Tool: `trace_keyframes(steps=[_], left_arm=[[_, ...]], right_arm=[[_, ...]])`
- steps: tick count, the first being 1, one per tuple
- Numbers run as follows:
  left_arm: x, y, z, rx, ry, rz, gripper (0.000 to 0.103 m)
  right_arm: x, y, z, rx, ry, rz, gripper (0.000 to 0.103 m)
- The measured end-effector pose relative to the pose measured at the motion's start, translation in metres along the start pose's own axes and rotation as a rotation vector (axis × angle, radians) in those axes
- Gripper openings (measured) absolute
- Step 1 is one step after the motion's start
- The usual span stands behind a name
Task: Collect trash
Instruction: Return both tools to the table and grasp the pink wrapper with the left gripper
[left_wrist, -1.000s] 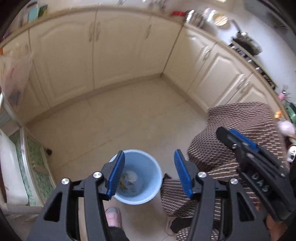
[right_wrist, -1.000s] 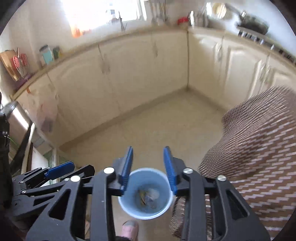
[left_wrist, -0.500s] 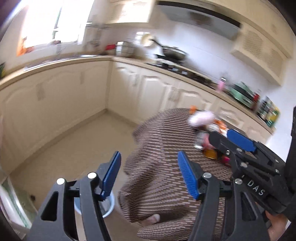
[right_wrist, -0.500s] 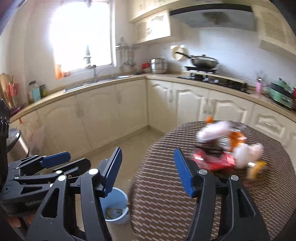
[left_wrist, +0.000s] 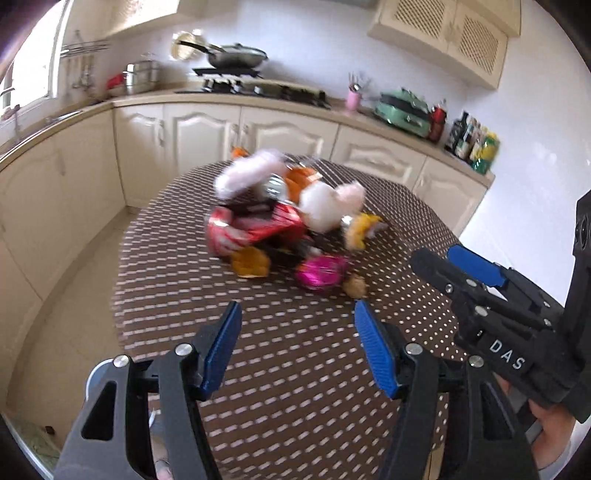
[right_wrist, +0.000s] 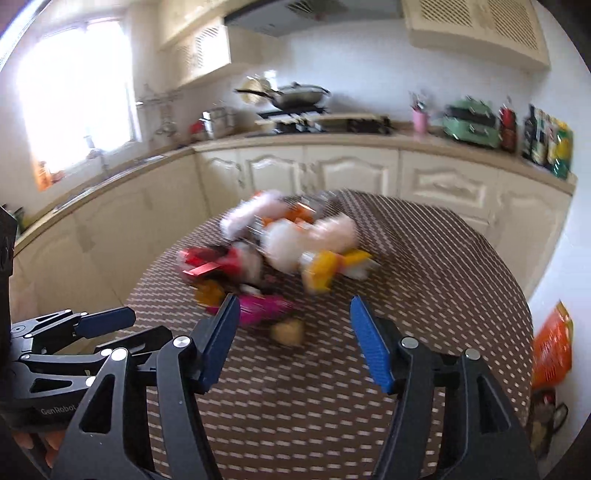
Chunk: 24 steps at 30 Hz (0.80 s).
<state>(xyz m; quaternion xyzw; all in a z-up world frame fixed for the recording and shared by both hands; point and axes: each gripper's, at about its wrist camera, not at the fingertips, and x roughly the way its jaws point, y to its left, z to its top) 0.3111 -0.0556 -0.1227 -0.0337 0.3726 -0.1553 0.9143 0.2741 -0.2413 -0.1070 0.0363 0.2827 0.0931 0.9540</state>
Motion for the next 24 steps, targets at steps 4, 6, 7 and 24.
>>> trace_keyframes(steps=[4, 6, 7, 24], left_arm=[[0.036, -0.023, 0.008, 0.031, 0.042, -0.012, 0.063], [0.05, -0.028, 0.011, 0.043, 0.058, -0.008, 0.063], [0.06, -0.029, 0.014, 0.046, 0.071, 0.0, 0.063], [0.072, -0.012, 0.03, -0.026, 0.035, 0.011, 0.027]], right_arm=[[0.007, -0.034, -0.008, 0.056, 0.033, -0.028, 0.06], [0.012, -0.047, -0.011, 0.08, 0.053, -0.031, 0.061], [0.013, -0.052, -0.012, 0.089, 0.059, -0.031, 0.061], [0.06, -0.03, -0.008, 0.024, 0.223, 0.102, 0.061]])
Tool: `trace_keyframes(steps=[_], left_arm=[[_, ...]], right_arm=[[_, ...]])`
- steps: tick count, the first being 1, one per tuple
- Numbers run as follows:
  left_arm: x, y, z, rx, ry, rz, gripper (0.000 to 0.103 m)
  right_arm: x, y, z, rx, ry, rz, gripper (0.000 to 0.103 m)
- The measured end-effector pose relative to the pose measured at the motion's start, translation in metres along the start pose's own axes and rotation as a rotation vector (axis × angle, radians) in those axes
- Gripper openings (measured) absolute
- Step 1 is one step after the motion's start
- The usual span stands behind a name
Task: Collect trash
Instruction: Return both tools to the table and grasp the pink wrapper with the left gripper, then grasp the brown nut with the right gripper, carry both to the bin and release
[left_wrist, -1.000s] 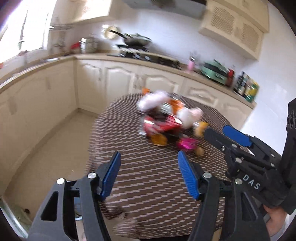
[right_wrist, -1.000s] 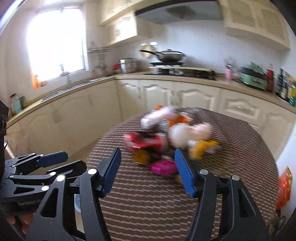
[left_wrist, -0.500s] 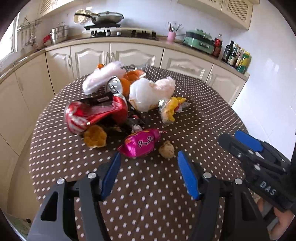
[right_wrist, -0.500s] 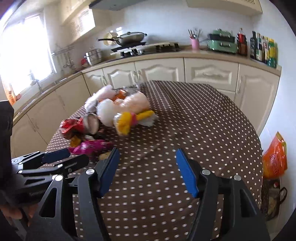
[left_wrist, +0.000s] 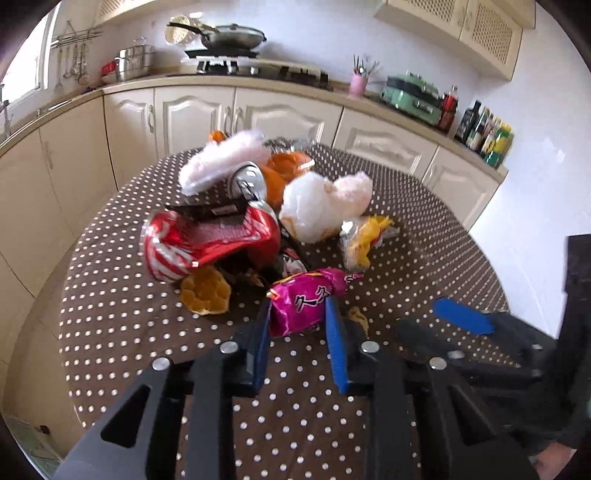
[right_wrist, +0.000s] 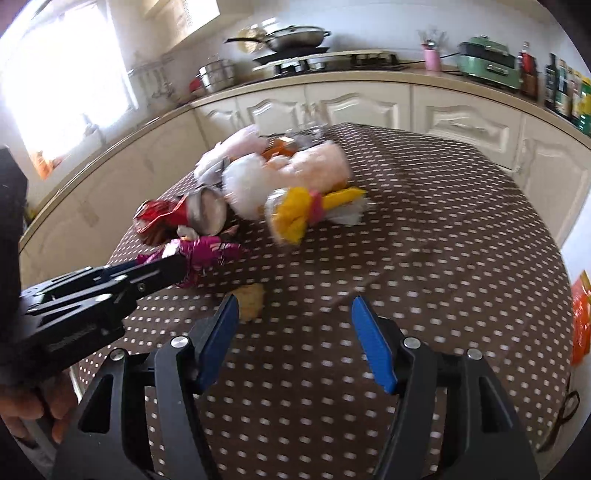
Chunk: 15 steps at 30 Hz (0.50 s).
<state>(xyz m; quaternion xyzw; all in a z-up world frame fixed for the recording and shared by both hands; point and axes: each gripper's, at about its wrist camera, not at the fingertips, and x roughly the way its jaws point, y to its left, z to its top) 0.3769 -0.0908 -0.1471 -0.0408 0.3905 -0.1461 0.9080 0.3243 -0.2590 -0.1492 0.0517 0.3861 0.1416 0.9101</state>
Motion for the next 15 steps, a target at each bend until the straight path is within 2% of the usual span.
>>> trace_keyframes(steps=[5, 7, 9, 11, 15], left_arm=[[-0.022, 0.0, -0.004, 0.004, -0.044, -0.005, 0.027], [-0.029, 0.001, -0.006, 0.004, -0.052, -0.018, 0.027], [-0.037, 0.003, -0.008, -0.002, -0.068, -0.021, 0.027], [-0.045, 0.008, -0.01, -0.013, -0.081, -0.032, 0.027], [-0.066, 0.023, -0.016, -0.032, -0.111, -0.031, 0.027]], right_arm=[[0.022, 0.022, 0.003, -0.056, 0.061, 0.014, 0.061], [0.028, 0.026, 0.003, -0.065, 0.08, 0.014, 0.052], [0.03, 0.029, 0.003, -0.079, 0.091, 0.005, 0.031], [0.029, 0.03, 0.003, -0.086, 0.093, 0.011, 0.023], [0.017, 0.035, 0.001, -0.085, 0.059, -0.002, 0.023]])
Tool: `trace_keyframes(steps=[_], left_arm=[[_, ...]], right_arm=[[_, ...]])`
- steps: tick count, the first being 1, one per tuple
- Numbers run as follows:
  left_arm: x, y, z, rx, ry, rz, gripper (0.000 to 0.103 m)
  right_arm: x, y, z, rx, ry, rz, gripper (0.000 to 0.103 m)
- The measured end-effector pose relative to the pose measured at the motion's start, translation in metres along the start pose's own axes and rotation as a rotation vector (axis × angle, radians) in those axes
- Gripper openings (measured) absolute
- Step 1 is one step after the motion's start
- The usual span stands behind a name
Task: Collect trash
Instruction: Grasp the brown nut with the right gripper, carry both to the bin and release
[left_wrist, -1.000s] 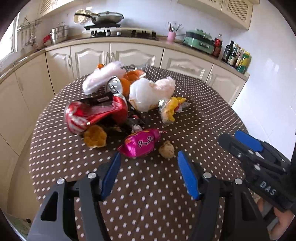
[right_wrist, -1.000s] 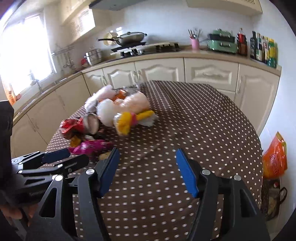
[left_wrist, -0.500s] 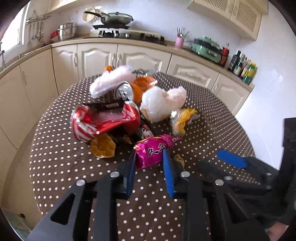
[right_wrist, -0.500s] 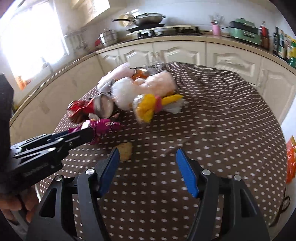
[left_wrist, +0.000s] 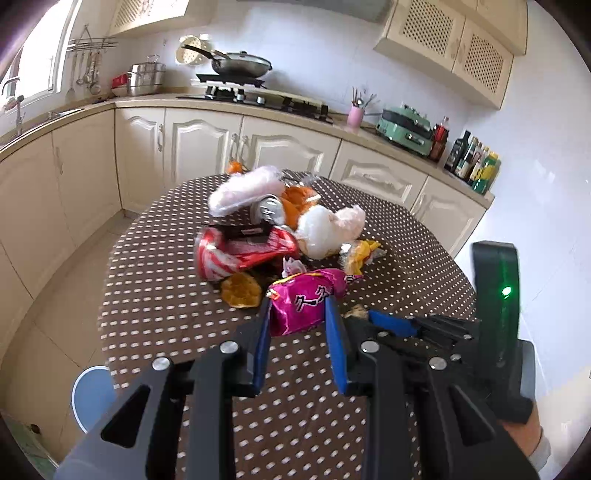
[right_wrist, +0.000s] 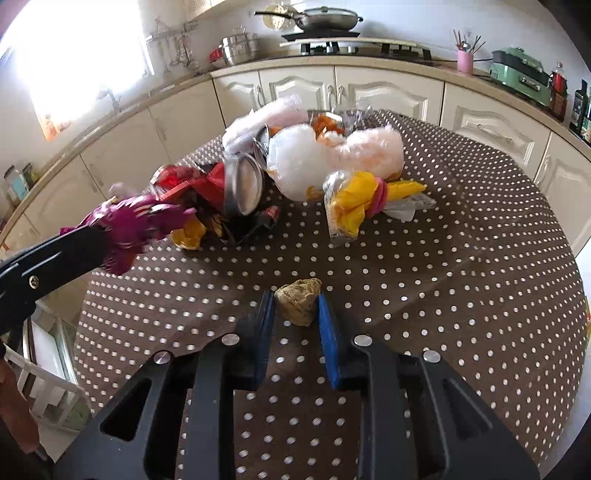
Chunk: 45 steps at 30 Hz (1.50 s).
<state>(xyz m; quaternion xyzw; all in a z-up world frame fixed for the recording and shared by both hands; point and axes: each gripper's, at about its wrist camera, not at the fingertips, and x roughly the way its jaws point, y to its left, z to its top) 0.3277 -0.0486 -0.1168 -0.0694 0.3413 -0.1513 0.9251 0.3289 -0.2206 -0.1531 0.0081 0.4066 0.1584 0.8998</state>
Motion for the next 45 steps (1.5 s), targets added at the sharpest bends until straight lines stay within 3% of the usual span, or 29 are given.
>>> trace_keyframes(steps=[5, 10, 16, 21, 27, 31, 36, 38, 40, 45], left_arm=[[-0.034, 0.034, -0.009, -0.051, -0.039, 0.025, 0.027], [-0.065, 0.083, -0.025, -0.111, -0.059, 0.1, 0.027], [-0.099, 0.17, -0.056, -0.238, -0.054, 0.239, 0.027], [-0.105, 0.246, -0.09, -0.356, 0.001, 0.355, 0.027], [-0.075, 0.335, -0.129, -0.49, 0.129, 0.426, 0.027], [-0.052, 0.375, -0.13, -0.532, 0.157, 0.405, 0.027], [-0.023, 0.4, -0.117, -0.533, 0.183, 0.375, 0.029], [-0.019, 0.402, -0.116, -0.525, 0.183, 0.377, 0.041], [-0.018, 0.403, -0.12, -0.527, 0.176, 0.388, 0.045], [-0.019, 0.412, -0.129, -0.555, 0.183, 0.392, 0.046]], right_arm=[[-0.025, 0.035, 0.007, -0.038, -0.064, 0.065, 0.023], [-0.032, 0.108, 0.015, -0.141, -0.095, 0.201, 0.023], [0.005, 0.205, 0.017, -0.258, -0.017, 0.364, 0.023], [0.054, 0.276, 0.01, -0.337, 0.076, 0.44, 0.023], [0.11, 0.324, -0.005, -0.366, 0.165, 0.439, 0.023], [0.141, 0.333, -0.005, -0.377, 0.187, 0.406, 0.023], [0.177, 0.345, -0.004, -0.369, 0.213, 0.372, 0.023], [0.185, 0.348, -0.004, -0.366, 0.22, 0.367, 0.023], [0.192, 0.351, -0.005, -0.363, 0.233, 0.365, 0.023], [0.202, 0.356, -0.01, -0.361, 0.26, 0.362, 0.023]])
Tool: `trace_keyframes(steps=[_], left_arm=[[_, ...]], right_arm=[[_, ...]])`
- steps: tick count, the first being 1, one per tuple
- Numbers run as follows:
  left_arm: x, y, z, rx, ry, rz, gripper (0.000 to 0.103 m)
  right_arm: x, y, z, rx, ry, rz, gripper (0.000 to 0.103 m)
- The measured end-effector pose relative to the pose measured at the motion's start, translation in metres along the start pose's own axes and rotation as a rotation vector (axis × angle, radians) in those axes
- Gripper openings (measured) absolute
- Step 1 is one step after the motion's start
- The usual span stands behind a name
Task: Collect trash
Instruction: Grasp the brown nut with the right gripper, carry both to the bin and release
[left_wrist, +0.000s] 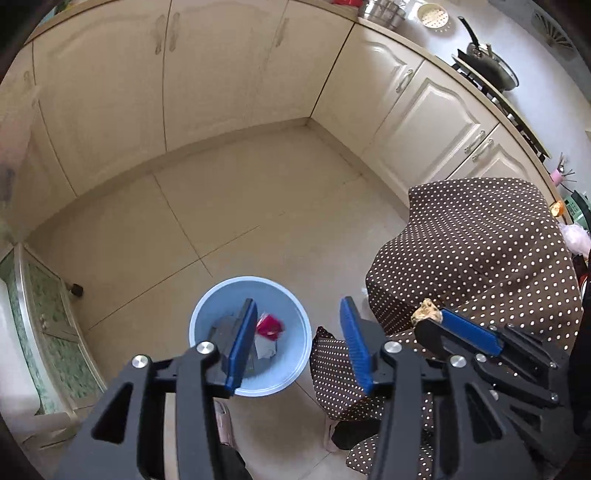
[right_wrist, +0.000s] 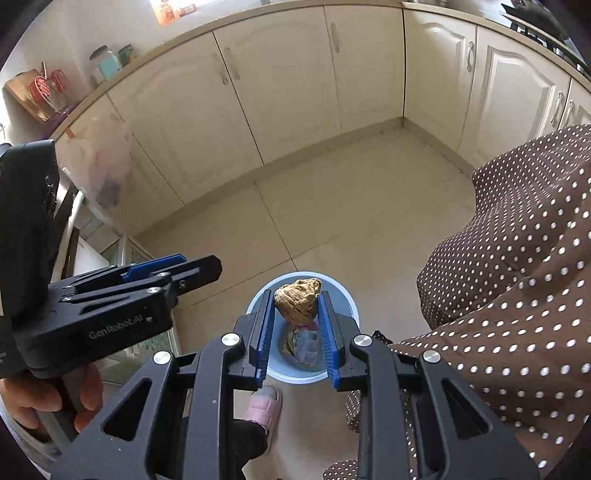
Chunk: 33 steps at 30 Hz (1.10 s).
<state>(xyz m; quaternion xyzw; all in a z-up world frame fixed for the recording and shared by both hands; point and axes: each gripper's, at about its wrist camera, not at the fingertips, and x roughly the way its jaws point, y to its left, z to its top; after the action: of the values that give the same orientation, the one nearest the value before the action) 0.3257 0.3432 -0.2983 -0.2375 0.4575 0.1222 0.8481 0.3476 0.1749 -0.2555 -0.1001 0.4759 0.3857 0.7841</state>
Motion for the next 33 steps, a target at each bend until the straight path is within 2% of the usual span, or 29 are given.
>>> trace_keyframes(steps=[2, 10, 13, 16, 18, 20, 27, 33], left_arm=[[-0.001, 0.003, -0.002, -0.008, -0.001, 0.006, 0.049], [-0.019, 0.013, -0.005, -0.038, -0.029, 0.02, 0.05], [-0.031, 0.014, 0.0, -0.045, -0.053, 0.025, 0.05], [-0.045, 0.012, 0.005, -0.053, -0.088, 0.029, 0.052], [-0.054, 0.011, 0.007, -0.055, -0.109, 0.031, 0.054], [-0.064, 0.008, 0.008, -0.054, -0.126, 0.028, 0.055], [-0.1, -0.02, 0.005, -0.018, -0.177, 0.006, 0.055], [-0.136, -0.083, -0.002, 0.081, -0.235, -0.055, 0.055]], right_arm=[[0.006, 0.004, 0.0, 0.001, 0.01, 0.006, 0.023], [0.014, 0.017, 0.004, -0.01, 0.02, 0.03, 0.023], [0.011, 0.025, 0.014, -0.025, -0.014, 0.033, 0.023], [0.005, 0.029, 0.023, -0.028, -0.068, 0.029, 0.028], [-0.005, 0.028, 0.03, -0.027, -0.108, 0.016, 0.042], [-0.015, 0.025, 0.031, -0.024, -0.137, 0.005, 0.047], [-0.073, 0.005, 0.024, 0.005, -0.212, -0.031, 0.05], [-0.148, -0.022, 0.004, 0.039, -0.324, -0.089, 0.055]])
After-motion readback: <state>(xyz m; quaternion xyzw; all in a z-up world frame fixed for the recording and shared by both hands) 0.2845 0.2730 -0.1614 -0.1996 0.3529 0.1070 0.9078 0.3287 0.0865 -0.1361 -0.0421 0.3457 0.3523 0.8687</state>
